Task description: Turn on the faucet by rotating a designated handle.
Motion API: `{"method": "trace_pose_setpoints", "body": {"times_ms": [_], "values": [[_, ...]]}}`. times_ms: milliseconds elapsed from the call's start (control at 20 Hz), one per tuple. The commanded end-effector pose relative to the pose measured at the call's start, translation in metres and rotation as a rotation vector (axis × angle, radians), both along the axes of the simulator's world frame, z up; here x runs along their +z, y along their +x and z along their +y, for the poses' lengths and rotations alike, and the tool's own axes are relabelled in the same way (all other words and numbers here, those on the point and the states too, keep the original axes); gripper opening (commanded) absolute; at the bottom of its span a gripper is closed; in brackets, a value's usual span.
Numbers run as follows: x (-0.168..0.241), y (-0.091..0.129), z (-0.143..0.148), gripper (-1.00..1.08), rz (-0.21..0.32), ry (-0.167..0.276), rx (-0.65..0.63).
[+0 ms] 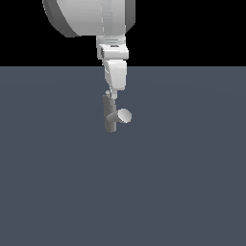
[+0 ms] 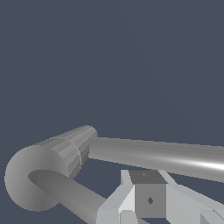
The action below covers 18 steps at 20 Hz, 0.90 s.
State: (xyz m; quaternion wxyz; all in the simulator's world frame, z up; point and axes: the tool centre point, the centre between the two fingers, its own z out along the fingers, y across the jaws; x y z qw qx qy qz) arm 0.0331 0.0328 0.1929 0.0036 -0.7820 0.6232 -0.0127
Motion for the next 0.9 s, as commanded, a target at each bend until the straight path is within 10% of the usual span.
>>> {"method": "trace_pose_setpoints", "body": {"times_ms": [0,650,850], "values": [[-0.003,0.002,0.021,-1.00,0.005,0.003,0.018],[-0.011,0.017,0.090,-1.00,0.023,0.009,0.049],[-0.001,0.029,0.045,-1.00,0.008,-0.008,-0.016]]}}
